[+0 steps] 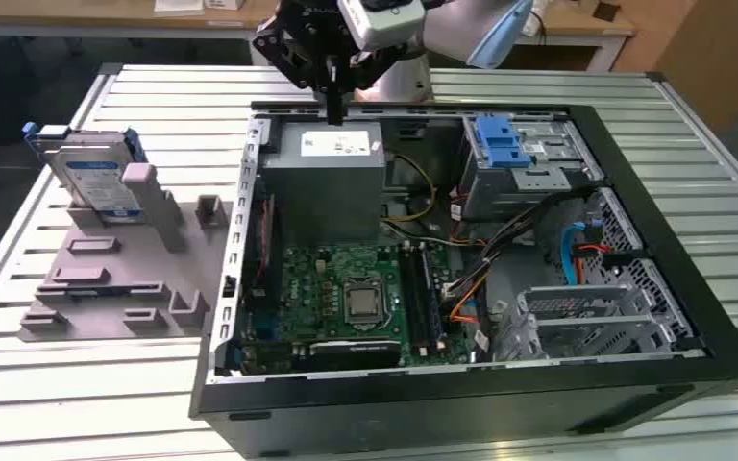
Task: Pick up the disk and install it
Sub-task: 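Reach for the disk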
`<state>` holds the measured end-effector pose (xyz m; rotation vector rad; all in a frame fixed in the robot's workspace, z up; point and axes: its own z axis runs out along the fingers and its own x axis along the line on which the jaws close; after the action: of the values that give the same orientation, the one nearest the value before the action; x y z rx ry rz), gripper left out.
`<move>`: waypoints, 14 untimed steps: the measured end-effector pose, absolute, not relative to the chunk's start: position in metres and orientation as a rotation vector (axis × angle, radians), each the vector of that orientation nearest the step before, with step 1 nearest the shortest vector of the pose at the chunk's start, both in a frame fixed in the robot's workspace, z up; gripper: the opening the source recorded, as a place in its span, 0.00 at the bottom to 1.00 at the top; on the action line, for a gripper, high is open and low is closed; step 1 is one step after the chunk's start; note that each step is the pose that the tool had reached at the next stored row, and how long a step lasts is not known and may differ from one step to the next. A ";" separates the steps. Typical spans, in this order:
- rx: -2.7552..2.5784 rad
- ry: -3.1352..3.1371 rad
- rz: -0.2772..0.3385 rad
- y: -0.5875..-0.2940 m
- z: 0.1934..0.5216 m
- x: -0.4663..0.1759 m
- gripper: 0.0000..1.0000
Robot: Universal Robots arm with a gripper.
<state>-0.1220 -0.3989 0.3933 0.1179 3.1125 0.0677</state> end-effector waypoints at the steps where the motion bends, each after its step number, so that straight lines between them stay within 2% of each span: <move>1: 0.118 3.112 0.068 -0.399 0.393 -0.122 0.11; 14: 0.118 3.112 0.068 -0.399 0.392 -0.125 0.11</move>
<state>-0.1249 -0.3989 0.3918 0.1181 3.1125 0.0677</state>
